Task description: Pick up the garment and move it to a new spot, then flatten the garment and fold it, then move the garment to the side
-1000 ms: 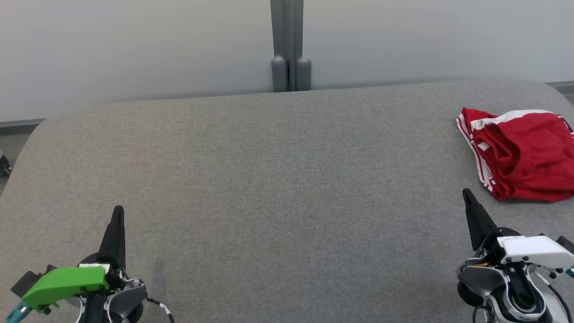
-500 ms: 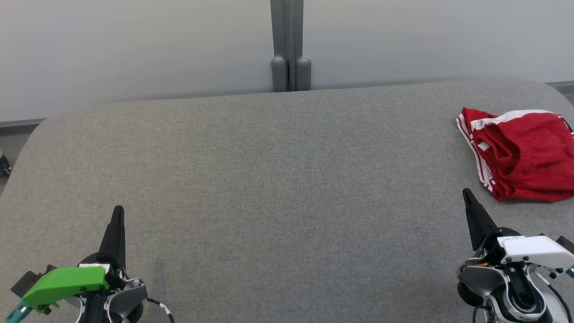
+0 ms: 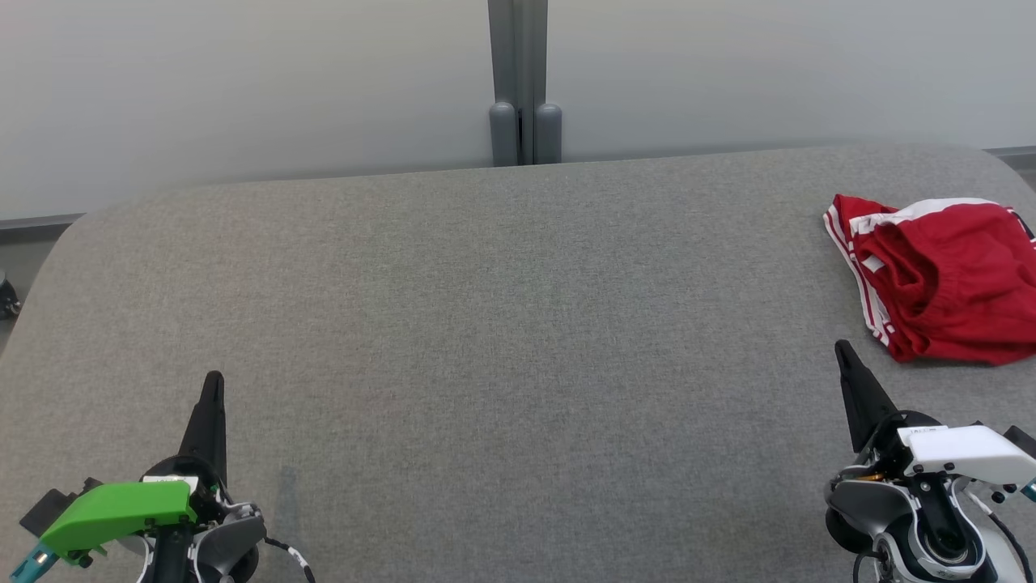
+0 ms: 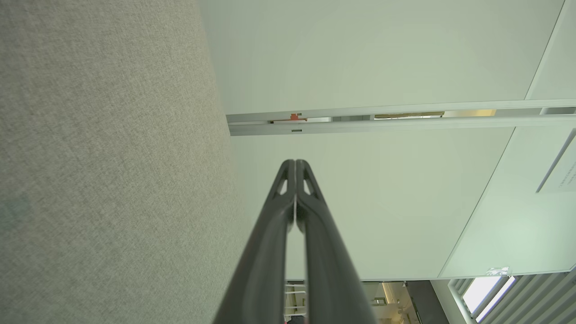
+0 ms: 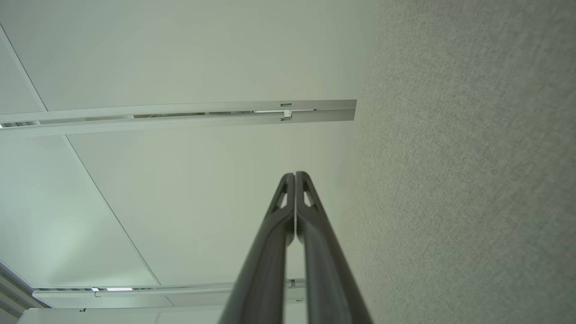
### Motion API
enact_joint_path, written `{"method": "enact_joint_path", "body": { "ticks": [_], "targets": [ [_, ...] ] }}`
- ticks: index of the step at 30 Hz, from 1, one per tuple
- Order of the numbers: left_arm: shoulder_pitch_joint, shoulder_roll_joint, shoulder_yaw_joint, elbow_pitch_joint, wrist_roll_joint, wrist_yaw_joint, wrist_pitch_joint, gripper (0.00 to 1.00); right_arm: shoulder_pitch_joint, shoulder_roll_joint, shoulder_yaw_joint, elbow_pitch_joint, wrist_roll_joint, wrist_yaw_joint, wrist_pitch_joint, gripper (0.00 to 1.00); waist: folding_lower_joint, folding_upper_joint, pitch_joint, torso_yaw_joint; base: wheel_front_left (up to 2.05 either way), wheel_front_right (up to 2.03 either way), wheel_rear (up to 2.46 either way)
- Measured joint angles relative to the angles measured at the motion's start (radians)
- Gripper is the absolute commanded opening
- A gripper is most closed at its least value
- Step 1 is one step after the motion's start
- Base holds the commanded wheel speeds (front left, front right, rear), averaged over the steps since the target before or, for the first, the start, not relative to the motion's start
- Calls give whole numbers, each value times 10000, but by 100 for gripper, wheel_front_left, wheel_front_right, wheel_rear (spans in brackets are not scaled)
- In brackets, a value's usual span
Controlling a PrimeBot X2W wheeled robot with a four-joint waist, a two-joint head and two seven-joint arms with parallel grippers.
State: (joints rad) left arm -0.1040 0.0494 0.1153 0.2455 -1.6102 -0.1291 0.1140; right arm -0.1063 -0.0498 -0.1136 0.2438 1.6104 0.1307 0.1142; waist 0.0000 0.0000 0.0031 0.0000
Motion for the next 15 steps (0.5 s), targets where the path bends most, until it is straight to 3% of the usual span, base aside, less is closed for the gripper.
{"method": "enact_joint_path", "body": {
  "ticks": [15],
  "targets": [
    [0, 0, 0, 0, 0, 0, 0, 0, -1, 0, -4, 0, 0, 0, 0, 0, 0, 0, 0, 0, 0, 0, 0]
  ]
}}
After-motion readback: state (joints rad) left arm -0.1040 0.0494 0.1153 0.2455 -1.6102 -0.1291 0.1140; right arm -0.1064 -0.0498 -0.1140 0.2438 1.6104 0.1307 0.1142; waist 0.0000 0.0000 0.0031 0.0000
